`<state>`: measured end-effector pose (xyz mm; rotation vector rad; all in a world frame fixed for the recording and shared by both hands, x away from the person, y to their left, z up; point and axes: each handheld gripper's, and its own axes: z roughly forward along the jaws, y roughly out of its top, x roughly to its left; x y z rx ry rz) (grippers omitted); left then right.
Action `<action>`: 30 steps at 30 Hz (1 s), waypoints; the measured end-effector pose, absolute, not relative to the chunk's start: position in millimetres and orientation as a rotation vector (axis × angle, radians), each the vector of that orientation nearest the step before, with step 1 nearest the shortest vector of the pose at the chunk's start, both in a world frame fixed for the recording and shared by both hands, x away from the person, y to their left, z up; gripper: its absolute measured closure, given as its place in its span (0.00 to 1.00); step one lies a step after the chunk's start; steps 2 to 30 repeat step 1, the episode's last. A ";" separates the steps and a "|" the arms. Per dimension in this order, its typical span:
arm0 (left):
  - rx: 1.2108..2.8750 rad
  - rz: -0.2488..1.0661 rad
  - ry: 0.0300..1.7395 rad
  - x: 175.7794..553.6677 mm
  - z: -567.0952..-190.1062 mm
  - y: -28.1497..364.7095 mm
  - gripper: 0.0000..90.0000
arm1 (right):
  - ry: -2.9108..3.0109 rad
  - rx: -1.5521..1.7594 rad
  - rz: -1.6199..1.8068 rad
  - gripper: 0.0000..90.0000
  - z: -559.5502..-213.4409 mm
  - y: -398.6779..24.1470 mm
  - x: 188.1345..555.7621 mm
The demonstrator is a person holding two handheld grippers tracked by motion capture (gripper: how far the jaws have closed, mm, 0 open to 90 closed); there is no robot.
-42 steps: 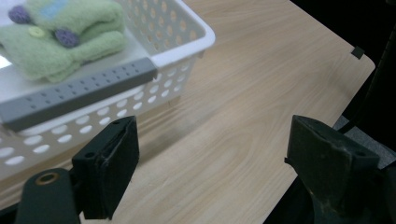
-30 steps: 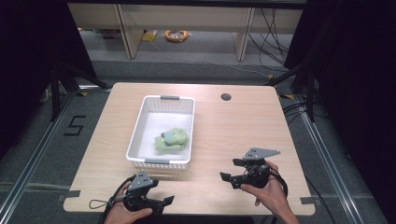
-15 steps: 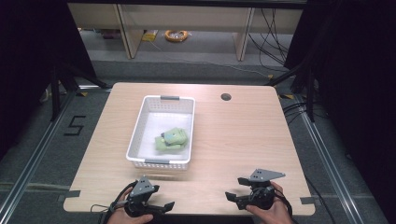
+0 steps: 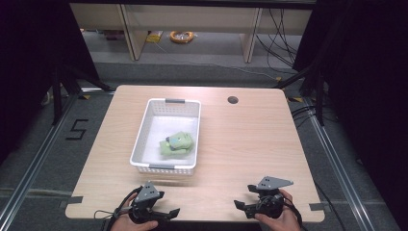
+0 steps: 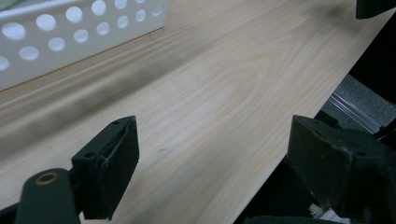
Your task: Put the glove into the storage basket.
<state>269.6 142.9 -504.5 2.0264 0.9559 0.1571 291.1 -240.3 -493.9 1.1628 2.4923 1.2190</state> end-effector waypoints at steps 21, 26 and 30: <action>2.026 0.157 0.956 269.6 -504.5 142.9 0.18 | 2.487 1.158 1.206 0.22 -494.5 -241.3 291.9; 2.026 0.157 0.956 269.6 -504.5 142.9 0.18 | 2.487 1.158 1.206 0.22 -494.5 -241.3 291.9; 2.026 0.157 0.956 269.6 -504.5 142.9 0.18 | 2.487 1.158 1.206 0.22 -494.5 -241.3 291.9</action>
